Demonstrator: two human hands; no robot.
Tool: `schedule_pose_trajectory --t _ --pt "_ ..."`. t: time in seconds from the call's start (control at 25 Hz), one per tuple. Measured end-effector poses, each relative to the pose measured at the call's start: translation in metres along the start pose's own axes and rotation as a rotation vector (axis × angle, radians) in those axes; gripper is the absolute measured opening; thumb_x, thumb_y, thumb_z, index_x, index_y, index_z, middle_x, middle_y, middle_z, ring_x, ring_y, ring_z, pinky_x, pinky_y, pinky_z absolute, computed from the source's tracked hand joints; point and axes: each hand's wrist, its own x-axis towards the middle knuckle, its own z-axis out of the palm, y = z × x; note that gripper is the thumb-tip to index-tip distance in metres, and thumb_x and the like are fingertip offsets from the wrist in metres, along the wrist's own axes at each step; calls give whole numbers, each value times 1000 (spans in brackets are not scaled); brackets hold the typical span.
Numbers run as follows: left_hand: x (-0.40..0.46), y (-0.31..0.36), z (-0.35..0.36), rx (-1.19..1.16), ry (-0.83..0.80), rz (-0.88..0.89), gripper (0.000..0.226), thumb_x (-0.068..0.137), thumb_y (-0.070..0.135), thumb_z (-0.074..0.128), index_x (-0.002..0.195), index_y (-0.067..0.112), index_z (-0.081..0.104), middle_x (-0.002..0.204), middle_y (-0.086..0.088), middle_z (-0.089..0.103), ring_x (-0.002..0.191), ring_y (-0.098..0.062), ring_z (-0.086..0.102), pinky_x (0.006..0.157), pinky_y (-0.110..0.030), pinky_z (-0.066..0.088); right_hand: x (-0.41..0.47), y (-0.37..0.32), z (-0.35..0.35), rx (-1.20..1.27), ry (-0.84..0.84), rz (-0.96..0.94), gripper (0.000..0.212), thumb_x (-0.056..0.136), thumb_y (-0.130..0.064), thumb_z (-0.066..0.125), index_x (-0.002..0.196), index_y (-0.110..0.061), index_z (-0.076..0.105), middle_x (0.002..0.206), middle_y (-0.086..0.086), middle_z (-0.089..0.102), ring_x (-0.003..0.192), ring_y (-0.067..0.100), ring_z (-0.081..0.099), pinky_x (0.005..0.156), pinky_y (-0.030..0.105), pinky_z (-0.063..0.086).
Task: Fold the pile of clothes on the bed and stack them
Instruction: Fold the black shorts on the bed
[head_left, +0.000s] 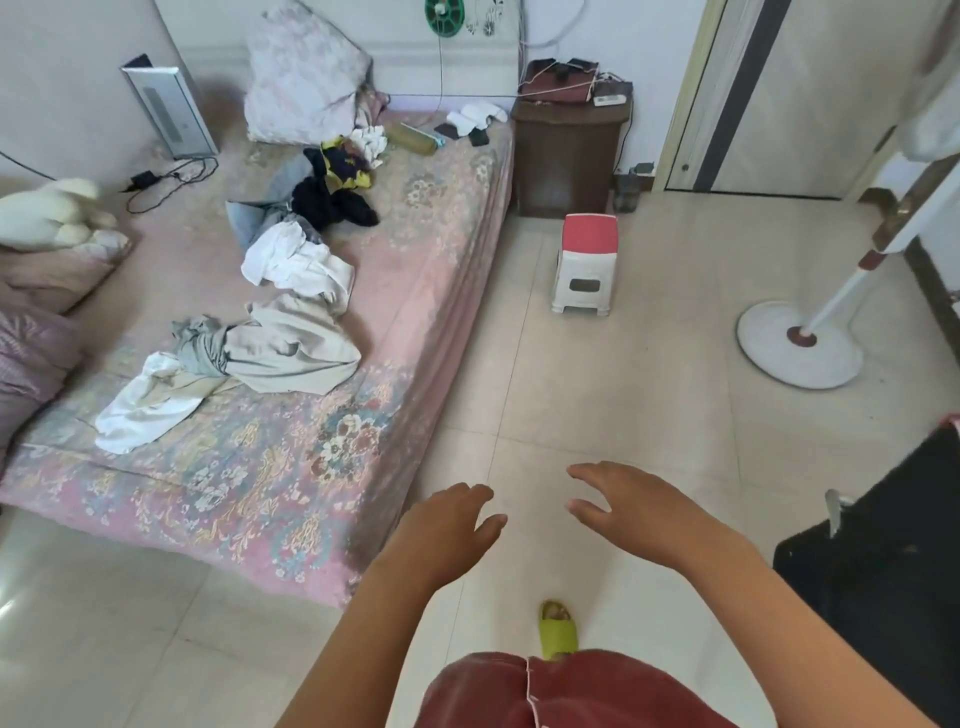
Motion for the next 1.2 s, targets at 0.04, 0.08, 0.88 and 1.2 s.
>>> schedule_pose_trajectory --t 0.04,0.08,0.88,1.2 --pt "20 5 -11 -1 0 9 46 100 46 35 140 24 39 139 3 47 127 -16 45 103 -33 37 15 9 -14 0 0 2 52 98 -48 37 146 -29 31 150 -6 36 134 15 38 107 31 33" --pt "40 8 -21 -1 -4 16 46 100 46 35 140 24 39 139 2 48 126 -16 45 103 -33 37 29 15 -27 -6 -12 6 51 98 -48 37 146 -29 31 150 -6 36 134 15 38 107 31 33" --pt "459 -41 -272 61 12 76 45 101 43 34 140 20 39 137 0 49 120 -20 51 98 -31 39 420 76 -273 5 -28 41 52 99 -46 40 147 -28 30 150 -7 36 135 12 35 108 28 31" --pt "603 -31 -333 -2 -8 1 46 101 42 34 142 21 38 139 0 47 123 -20 49 99 -30 36 562 131 -366 -2 -92 -13 53 97 -45 44 146 -29 31 151 -7 34 136 13 33 109 29 30"
